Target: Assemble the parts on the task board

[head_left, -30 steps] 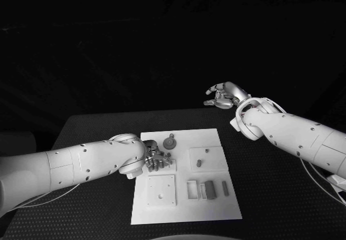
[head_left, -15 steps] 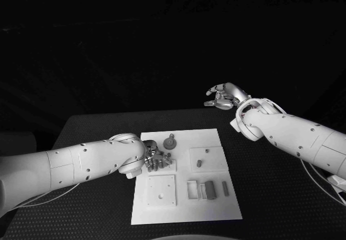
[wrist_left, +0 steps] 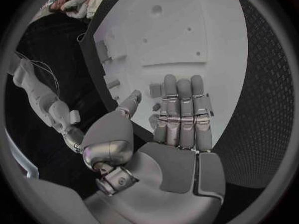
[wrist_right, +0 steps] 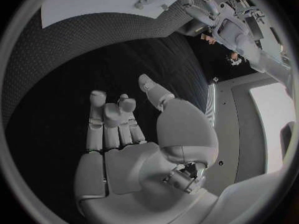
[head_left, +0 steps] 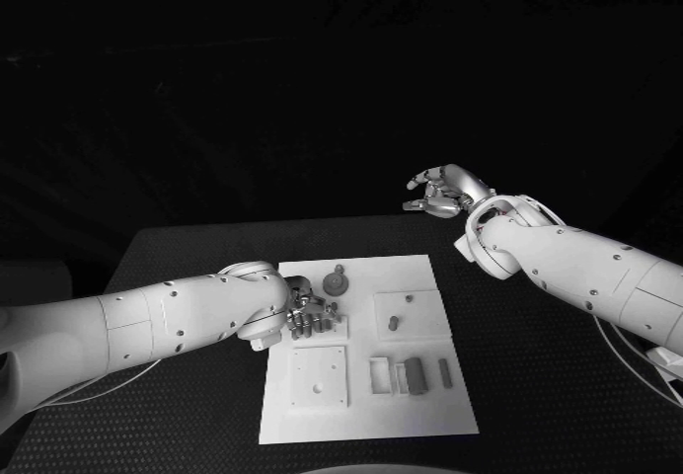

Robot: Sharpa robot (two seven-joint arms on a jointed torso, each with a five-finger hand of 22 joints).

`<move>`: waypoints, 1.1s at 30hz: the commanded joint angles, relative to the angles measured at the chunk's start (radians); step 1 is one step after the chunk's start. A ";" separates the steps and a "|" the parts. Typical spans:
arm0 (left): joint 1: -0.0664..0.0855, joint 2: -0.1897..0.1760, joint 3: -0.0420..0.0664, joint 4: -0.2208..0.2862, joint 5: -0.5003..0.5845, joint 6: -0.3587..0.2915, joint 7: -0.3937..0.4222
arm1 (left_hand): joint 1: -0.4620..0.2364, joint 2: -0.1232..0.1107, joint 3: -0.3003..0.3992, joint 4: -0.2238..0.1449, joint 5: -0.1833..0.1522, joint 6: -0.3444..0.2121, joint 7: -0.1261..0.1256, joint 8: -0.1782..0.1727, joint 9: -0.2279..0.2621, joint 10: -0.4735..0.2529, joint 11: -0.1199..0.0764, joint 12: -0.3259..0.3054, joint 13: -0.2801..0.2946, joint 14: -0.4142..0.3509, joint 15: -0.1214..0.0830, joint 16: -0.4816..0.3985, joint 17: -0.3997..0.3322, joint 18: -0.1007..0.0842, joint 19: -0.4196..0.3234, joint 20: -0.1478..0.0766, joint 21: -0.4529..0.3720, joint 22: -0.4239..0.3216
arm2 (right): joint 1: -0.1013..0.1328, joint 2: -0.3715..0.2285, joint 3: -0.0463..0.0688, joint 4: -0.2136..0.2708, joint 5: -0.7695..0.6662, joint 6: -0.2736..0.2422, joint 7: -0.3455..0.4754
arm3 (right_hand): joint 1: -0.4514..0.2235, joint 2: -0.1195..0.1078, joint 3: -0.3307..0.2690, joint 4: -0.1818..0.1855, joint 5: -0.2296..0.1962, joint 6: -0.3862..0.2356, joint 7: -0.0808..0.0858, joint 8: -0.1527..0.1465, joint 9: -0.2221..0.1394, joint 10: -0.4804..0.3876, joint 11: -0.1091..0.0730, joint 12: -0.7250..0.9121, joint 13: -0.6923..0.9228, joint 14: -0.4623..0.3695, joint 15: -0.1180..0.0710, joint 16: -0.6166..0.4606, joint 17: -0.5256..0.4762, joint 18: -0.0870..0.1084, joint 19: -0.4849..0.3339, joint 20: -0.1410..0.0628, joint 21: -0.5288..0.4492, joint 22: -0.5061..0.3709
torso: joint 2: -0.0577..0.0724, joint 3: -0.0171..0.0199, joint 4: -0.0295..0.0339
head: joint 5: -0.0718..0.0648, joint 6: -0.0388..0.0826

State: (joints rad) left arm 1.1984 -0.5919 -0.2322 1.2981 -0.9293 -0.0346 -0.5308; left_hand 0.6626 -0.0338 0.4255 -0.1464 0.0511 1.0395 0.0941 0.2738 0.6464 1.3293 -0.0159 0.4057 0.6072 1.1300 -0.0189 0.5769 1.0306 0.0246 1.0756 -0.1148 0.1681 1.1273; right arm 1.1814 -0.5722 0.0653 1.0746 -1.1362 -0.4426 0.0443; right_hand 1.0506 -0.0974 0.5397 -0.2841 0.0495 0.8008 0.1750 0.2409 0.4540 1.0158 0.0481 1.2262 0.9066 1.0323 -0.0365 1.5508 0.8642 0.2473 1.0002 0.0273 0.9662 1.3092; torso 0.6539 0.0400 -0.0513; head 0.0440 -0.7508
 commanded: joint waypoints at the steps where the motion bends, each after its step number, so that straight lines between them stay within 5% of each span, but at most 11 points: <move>1: -0.007 0.007 -0.006 -0.011 -0.006 0.019 -0.015 | 0.001 0.012 0.002 0.003 -0.002 -0.009 -0.001 -0.006 -0.001 -0.008 0.002 0.007 0.003 -0.007 0.000 0.005 -0.002 -0.007 -0.009 -0.001 -0.004 0.001 | 0.000 0.001 0.000 0.001 -0.002 0.012 0.003 | -0.012 -0.001 -0.006 0.001 0.001 -0.002 0.008 0.002 -0.001 -0.098 0.023 0.006 -0.002 -0.006 0.001 -0.003 -0.001 0.014 0.001 0.000 -0.005 0.008 | 0.000 0.0000 0.0000 | -0.001 0.000; 18: -0.007 0.008 -0.006 -0.005 -0.010 0.017 -0.007 | 0.131 0.047 0.012 -0.134 -0.002 -0.001 -0.001 -0.006 0.006 -0.019 0.002 0.031 0.012 -0.013 0.001 0.027 -0.016 -0.010 -0.003 0.000 -0.007 0.026 | 0.000 0.001 0.000 0.008 -0.002 0.017 0.001 | -0.012 -0.001 -0.005 0.000 0.001 -0.001 0.008 0.002 -0.001 -0.098 0.023 0.006 -0.002 -0.006 0.001 -0.003 -0.001 0.014 0.002 0.000 -0.005 0.008 | 0.000 -0.0001 -0.0003 | -0.003 -0.002; 33: -0.008 0.008 -0.006 -0.009 -0.013 0.008 -0.002 | 0.273 0.053 0.089 -0.137 -0.002 0.010 -0.002 -0.005 0.010 -0.017 0.002 0.040 0.008 -0.014 0.003 0.040 -0.032 -0.014 0.004 0.002 -0.012 0.039 | -0.001 0.000 0.000 0.008 -0.002 0.016 0.001 | -0.013 -0.001 -0.006 0.000 0.001 -0.001 0.008 0.002 -0.001 -0.098 0.023 0.007 -0.003 -0.006 0.001 -0.003 -0.001 0.014 0.002 0.000 -0.005 0.008 | 0.000 0.0000 0.0004 | -0.001 -0.002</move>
State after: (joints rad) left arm 1.2003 -0.5866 -0.2314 1.2952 -0.9327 -0.0248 -0.5324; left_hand 0.9229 0.0117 0.5119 -0.2838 0.0428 1.0430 0.0907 0.2718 0.6552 1.3180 -0.0123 0.4437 0.6166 1.1143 -0.0105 0.6109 0.9994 0.0170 1.0775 -0.1167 0.1621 1.1656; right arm 1.1807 -0.5722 0.0653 1.0810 -1.1362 -0.4374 0.0425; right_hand 1.0506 -0.0974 0.5397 -0.2841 0.0495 0.8008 0.1750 0.2409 0.4541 1.0158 0.0481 1.2262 0.9047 1.0325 -0.0363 1.5508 0.8642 0.2473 1.0002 0.0273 0.9662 1.3092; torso 0.6541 0.0399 -0.0512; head 0.0413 -0.7537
